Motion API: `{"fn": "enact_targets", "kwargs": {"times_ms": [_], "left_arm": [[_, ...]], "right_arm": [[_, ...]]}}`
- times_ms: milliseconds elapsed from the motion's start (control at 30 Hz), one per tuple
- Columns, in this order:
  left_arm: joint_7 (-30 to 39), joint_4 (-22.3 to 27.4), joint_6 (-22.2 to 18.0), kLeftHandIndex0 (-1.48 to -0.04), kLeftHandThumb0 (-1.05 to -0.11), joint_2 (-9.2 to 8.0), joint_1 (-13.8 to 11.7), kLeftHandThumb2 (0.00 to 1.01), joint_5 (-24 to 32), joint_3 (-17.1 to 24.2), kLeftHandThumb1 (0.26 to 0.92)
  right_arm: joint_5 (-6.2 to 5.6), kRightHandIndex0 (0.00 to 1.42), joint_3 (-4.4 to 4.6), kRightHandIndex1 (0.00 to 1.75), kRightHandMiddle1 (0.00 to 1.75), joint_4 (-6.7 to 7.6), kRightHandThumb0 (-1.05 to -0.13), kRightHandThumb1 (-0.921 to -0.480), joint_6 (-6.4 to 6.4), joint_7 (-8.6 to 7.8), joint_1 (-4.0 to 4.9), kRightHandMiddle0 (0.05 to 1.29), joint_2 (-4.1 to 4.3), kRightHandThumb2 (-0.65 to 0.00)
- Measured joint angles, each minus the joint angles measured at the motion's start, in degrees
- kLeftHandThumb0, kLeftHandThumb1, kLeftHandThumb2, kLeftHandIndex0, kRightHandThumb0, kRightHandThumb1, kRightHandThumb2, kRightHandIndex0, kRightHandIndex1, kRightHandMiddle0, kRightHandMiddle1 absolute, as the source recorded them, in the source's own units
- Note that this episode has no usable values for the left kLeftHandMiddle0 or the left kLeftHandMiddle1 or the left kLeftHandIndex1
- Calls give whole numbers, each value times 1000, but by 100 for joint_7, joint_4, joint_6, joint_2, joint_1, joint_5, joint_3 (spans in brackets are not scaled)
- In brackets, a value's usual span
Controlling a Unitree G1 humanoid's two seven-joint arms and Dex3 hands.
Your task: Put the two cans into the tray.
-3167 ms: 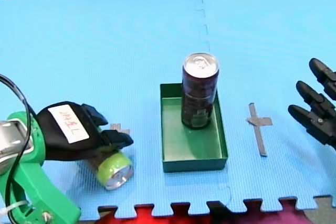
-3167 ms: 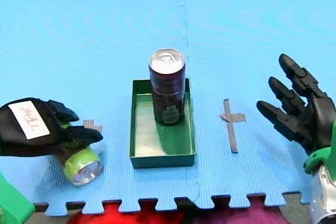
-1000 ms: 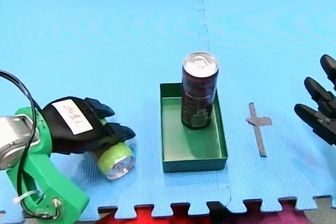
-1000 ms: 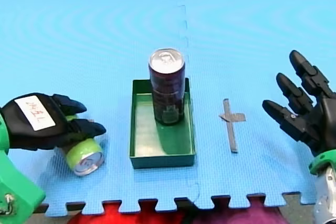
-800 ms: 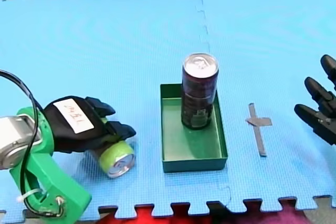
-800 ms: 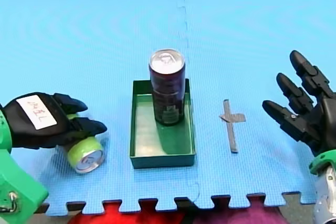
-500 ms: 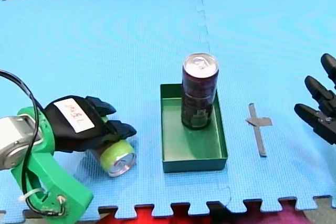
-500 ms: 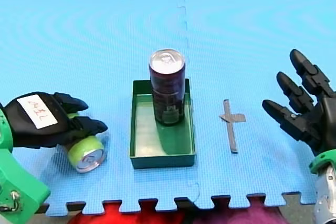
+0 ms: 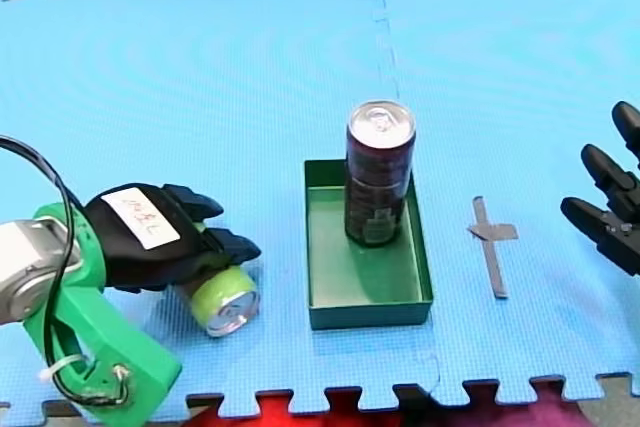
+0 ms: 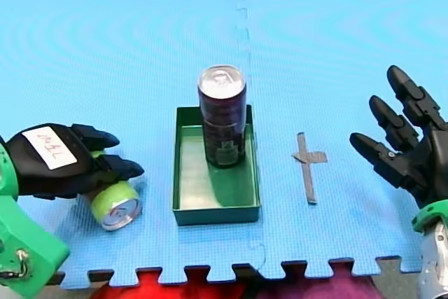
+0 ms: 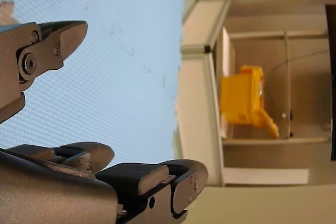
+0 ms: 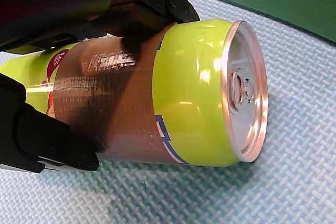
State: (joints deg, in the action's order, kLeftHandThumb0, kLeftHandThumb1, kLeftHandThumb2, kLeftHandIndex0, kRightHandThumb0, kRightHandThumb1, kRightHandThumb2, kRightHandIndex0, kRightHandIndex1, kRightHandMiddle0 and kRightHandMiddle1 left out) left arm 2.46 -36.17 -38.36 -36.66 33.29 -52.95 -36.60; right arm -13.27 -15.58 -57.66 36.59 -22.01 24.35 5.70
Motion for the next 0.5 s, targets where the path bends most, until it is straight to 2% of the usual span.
{"fn": "enact_targets", "kwargs": {"times_ms": [167,500], "left_arm": [[88,-162,-140,-496,-1048,39,61,0,127,-26,878],[-121,-746,-293,-515,-1048,246,304,2,115,-215,883]], "right_arm": [[4,425,16,0,0,21,-771,-759,-16,47,-10,406,-13,0],[2,421,29,0,0,33,-774,-759,-30,68,-25,400,-21,0]]}}
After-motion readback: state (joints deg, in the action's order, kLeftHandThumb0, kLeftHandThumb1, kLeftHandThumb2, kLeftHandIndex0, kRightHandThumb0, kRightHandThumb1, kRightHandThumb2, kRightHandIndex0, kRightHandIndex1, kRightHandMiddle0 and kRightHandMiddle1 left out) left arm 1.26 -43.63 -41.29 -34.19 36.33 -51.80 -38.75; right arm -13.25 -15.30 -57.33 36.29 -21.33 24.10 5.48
